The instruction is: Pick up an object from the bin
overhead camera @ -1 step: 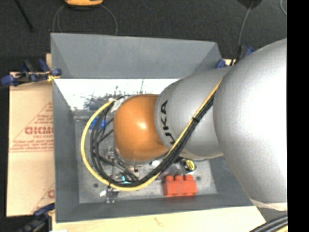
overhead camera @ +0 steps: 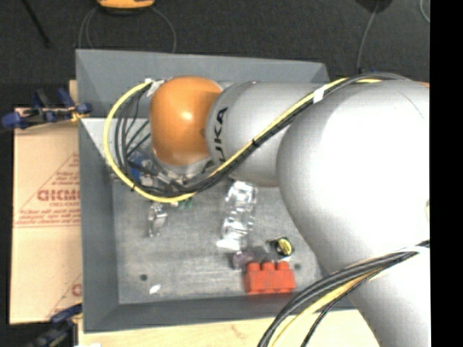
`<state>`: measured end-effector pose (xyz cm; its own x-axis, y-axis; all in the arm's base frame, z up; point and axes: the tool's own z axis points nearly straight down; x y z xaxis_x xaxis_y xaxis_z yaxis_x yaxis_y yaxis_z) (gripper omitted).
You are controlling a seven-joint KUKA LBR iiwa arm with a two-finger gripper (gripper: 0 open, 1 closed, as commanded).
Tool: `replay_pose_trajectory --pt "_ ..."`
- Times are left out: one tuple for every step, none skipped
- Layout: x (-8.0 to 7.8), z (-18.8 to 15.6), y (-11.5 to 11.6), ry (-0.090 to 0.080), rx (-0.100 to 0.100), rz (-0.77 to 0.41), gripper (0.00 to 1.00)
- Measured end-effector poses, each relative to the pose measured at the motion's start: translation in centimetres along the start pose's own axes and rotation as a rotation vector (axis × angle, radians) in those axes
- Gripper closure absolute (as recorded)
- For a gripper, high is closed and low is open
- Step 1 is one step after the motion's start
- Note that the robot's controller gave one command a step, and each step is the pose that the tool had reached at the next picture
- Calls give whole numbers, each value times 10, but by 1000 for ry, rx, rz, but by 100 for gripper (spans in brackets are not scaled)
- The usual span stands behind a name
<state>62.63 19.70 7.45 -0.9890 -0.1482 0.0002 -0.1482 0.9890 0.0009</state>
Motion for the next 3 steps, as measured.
replay_pose_trajectory --pt "-19 -23 -19 28 -1 9 0" --pt "-19 -31 -40 17 -1 -12 0" --pt "-22 -1 -45 5 -7 497 0"
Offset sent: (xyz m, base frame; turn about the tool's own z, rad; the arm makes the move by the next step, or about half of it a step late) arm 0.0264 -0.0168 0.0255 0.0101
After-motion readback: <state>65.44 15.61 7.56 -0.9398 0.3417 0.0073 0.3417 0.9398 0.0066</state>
